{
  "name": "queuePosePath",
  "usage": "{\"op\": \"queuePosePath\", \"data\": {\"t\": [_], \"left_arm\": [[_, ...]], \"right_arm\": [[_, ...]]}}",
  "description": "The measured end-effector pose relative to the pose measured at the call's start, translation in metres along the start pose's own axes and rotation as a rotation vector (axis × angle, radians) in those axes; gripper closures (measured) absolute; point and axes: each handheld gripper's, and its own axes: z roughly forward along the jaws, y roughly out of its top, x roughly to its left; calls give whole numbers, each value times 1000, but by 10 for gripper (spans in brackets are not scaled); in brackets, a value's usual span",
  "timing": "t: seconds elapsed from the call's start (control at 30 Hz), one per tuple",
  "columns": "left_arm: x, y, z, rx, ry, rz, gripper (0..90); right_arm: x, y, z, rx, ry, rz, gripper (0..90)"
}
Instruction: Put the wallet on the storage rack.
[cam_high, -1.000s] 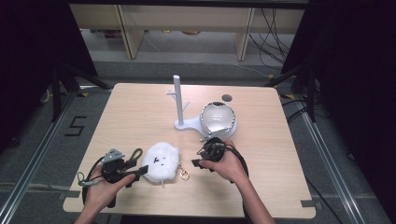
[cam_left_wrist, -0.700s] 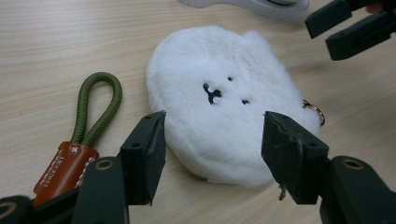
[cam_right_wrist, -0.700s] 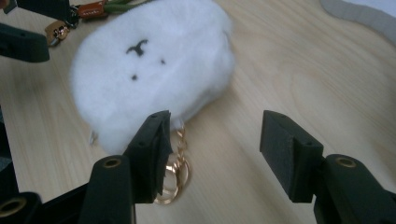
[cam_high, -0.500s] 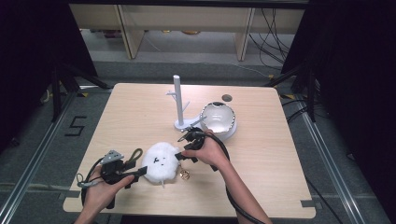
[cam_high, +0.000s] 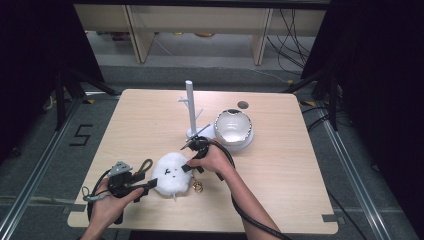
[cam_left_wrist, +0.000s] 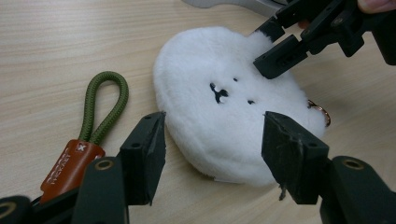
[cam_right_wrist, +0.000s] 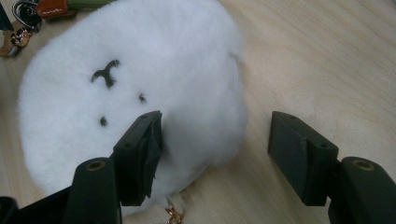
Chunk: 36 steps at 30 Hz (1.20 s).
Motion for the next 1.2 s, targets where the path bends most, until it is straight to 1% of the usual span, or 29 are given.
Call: {"op": "queuePosePath", "data": {"t": [0.03,0.07,0.1,0.13,0.17,0.2,0.23,0.27,0.3,0.33,0.4,0.47,0.5,0.57,0.6,0.63,0.67,0.7,0.73,0.77,0.8,0.87,0.9,0.93,0.97,1.03,1.13,1.17,1.2], "left_arm": [[0,0,0,0,-1,1,390],[0,0,0,1,0,2,390],[0,0,0,-2,2,1,389],[0,0,0,-3,3,-3,389],[0,0,0,-5,3,-4,389],[0,0,0,-7,2,-7,389],[0,-1,0,-6,3,-6,389],[0,-1,0,-6,3,-7,389],[1,-1,0,-5,3,-7,389],[1,-1,-1,-6,3,-7,389],[2,-1,-1,-6,3,-11,389],[2,-1,-1,-10,6,-13,389],[3,-1,-1,-5,4,-13,389],[4,-2,-1,-8,2,-16,389],[4,-2,-1,-12,1,-12,389],[4,-2,-2,-9,9,-12,389],[4,-2,-3,-9,9,-8,389],[4,-2,-3,-9,11,-12,389],[4,-2,-3,-13,10,-12,389],[5,-2,-4,-16,14,-18,389],[5,-2,-4,-13,16,-15,389],[6,-2,-5,-13,17,-19,389],[7,-3,-6,-20,20,-18,389],[8,-3,-7,-22,22,-19,389],[8,-3,-8,-20,25,-21,389],[9,-4,-9,-32,32,-26,389],[12,-5,-12,-38,39,-31,389],[13,-6,-13,-39,41,-31,390],[13,-6,-13,-36,43,-34,389]], "right_arm": [[0,0,0,0,0,0,363],[3,0,0,20,-24,37,363],[7,2,-1,38,-61,34,366],[6,4,0,35,-61,5,371],[9,8,1,58,-71,-15,385],[9,8,1,58,-71,-15,385],[11,10,1,75,-75,5,385],[10,12,3,75,-70,-20,385],[11,13,4,80,-71,-8,385],[12,15,4,90,-57,15,386],[11,16,7,88,-61,9,395],[9,17,9,108,-74,-24,455],[10,18,8,121,-74,-18,490],[12,19,10,134,-78,-39,543],[17,20,10,137,-82,-19,581],[18,21,9,143,-98,-38,636],[18,21,8,138,-115,-66,701],[24,21,6,117,-86,-24,735],[24,21,5,106,-104,-39,762],[22,20,3,112,-109,-92,775],[27,20,2,96,-91,-56,788],[30,19,-2,89,-84,-66,798],[32,19,-5,79,-89,-54,799],[33,18,-9,61,-76,-70,800],[35,18,-13,49,-78,-69,801],[36,17,-19,28,-78,-95,801],[39,11,-33,-7,-79,-89,802],[39,10,-37,-23,-79,-102,802],[40,7,-41,-35,-81,-100,803]]}}
